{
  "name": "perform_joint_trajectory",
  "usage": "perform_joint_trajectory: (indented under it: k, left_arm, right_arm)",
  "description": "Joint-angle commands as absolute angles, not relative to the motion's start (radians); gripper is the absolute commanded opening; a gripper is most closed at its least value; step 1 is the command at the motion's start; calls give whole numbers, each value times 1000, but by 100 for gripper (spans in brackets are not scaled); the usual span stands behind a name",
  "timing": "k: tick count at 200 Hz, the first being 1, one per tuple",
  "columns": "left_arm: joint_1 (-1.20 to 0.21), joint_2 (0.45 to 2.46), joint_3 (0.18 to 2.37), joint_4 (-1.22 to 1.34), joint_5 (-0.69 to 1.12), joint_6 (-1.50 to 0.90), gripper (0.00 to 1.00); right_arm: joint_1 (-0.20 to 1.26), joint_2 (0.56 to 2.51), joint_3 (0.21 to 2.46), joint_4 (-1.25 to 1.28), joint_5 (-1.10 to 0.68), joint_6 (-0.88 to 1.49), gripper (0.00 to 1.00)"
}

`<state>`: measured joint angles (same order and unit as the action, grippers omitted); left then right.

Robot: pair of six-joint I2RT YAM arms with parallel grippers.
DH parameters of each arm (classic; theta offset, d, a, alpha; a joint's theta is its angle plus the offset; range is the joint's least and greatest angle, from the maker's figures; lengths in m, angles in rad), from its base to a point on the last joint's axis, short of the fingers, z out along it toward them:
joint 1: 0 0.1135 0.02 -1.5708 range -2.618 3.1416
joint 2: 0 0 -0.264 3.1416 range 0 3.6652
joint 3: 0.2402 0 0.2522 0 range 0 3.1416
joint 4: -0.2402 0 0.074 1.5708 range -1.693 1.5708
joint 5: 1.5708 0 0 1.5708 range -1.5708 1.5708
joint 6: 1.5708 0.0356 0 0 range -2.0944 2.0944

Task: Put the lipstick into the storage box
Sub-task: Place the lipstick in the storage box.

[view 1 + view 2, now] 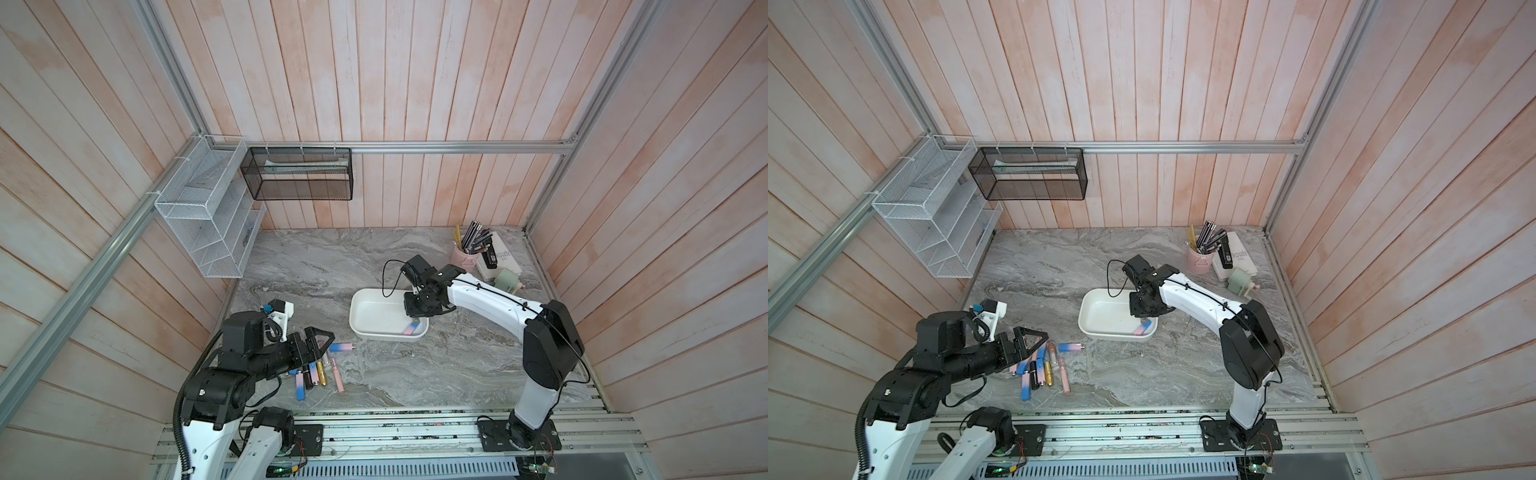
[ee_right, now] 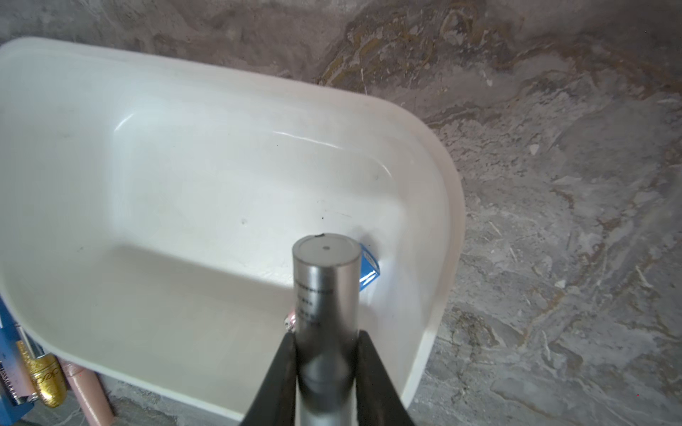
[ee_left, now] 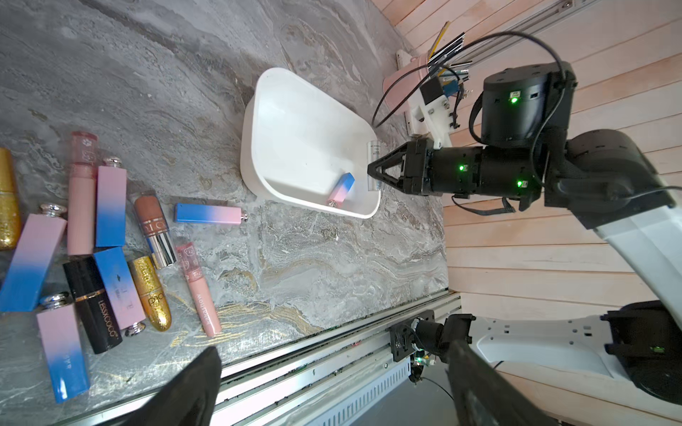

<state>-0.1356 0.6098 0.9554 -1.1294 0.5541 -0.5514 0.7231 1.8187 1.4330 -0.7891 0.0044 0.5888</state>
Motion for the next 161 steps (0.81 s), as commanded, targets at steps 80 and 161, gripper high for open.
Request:
perform_joint_trajectory:
  k: [80, 161]
  left_arm:
    - [-131, 586, 796, -1135, 530, -646, 94]
    - [-191, 641, 691, -1039, 489, -719, 87]
  right_arm:
    - [653, 1889, 1383, -627, -137, 473, 35]
    - [654, 1618, 1388, -638, -184, 468, 59]
